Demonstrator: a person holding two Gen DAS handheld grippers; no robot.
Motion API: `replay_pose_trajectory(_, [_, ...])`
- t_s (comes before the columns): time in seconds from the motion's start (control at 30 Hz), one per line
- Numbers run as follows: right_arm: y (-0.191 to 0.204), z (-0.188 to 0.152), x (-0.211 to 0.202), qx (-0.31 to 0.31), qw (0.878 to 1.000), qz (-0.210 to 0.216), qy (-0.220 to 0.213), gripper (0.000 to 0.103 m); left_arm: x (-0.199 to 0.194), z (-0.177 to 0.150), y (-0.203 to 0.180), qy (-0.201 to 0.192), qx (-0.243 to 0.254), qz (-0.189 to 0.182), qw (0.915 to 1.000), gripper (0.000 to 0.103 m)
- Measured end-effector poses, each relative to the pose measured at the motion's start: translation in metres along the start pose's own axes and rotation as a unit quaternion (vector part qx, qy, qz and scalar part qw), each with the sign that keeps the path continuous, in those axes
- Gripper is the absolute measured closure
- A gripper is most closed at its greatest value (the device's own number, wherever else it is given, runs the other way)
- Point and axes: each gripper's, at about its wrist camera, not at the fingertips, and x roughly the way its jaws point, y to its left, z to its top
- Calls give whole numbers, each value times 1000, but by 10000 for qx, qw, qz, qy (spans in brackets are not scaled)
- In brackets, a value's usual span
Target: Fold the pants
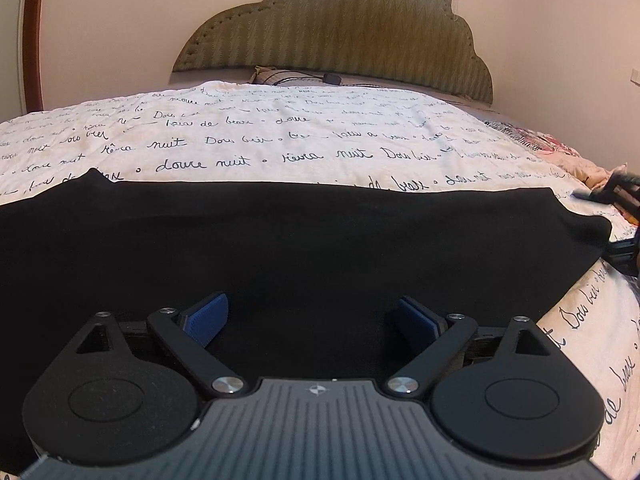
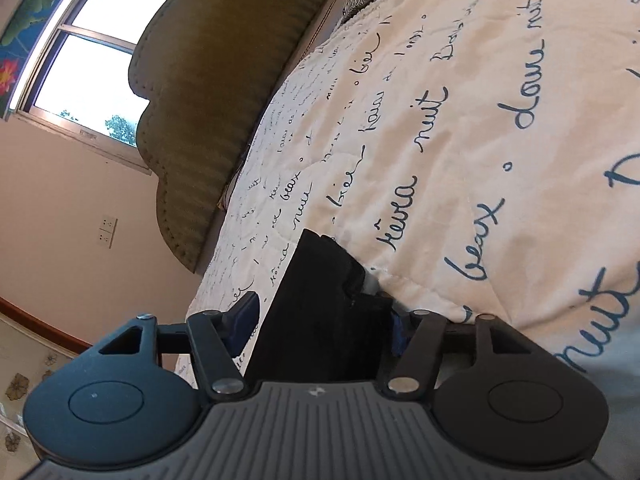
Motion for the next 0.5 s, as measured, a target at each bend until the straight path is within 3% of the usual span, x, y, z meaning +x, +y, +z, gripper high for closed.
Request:
replay_pose_trajectory(0.03, [-3, 0, 5, 60, 9999, -101, 80, 84, 0, 0, 0, -3, -7, -5, 10000, 9])
replay_pose_trajectory(0.07, [-10, 1, 10, 230, 9996, -138, 127, 94, 0, 0, 1, -7, -16, -12, 10000, 9])
replay_pose_trajectory(0.13, [-16, 2, 9, 353, 9993, -22, 92, 94, -1, 1, 1, -20, -39, -28, 10000, 9])
replay_pose_trajectory(0.3, [8, 11, -6, -206, 9997, 108, 44, 94, -1, 1, 3, -35, -87, -99, 9999, 8])
replay_pose_trajectory(0.37, [-8, 7, 4, -145, 9994, -215, 240, 94, 0, 1, 3, -38, -95, -108, 9999, 7])
replay_pose_trajectory(0.43, [-25, 5, 5, 23, 9997, 94, 203, 97, -1, 1, 4, -48, -115, -125, 9998, 7])
replay_pose_trajectory(0.5, [-22, 3, 2, -99, 9998, 67, 161, 95, -1, 1, 5, -60, -142, -146, 9998, 7])
